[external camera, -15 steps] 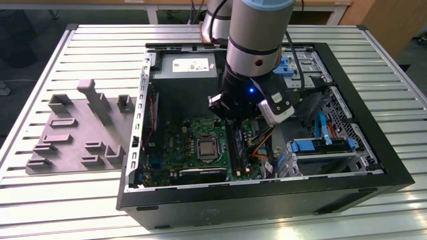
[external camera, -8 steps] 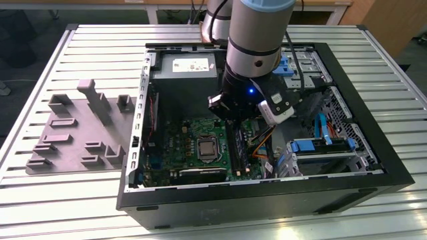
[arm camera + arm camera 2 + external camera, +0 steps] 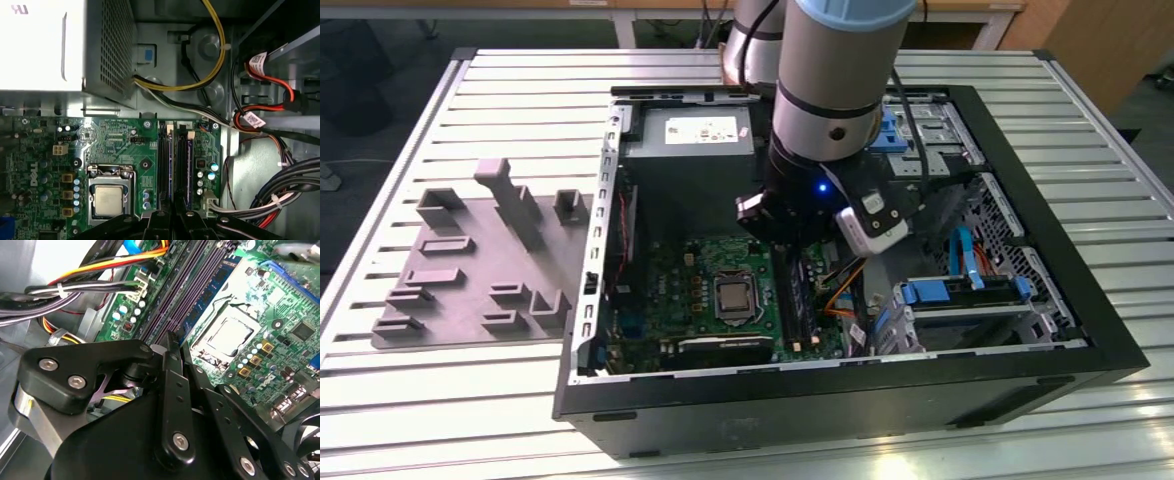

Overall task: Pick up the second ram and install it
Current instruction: 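Insert the second ram into the second slot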

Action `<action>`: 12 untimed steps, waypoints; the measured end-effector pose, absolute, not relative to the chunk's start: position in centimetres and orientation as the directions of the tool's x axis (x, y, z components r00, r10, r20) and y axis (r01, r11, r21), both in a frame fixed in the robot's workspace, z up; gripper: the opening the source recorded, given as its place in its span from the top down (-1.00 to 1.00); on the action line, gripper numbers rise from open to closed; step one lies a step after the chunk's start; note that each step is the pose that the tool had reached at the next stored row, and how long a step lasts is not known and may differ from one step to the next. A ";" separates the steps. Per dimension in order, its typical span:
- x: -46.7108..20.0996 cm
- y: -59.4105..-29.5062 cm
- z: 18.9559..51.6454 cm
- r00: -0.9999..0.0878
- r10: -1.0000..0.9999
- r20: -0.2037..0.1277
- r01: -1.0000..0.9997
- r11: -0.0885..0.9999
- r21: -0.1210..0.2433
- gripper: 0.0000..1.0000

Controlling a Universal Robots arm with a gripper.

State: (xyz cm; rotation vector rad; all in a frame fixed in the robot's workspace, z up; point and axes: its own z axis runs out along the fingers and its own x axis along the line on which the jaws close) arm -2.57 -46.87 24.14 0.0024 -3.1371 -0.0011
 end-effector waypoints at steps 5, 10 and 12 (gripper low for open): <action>-2.6 -47.1 24.0 -1.000 -0.001 0.005 -0.001 1.000 0.001 0.73; -2.6 -47.1 24.0 -1.000 -0.001 0.005 -0.001 1.000 0.001 0.73; -2.6 -47.1 24.0 -1.000 -0.001 0.005 -0.001 1.000 0.001 0.73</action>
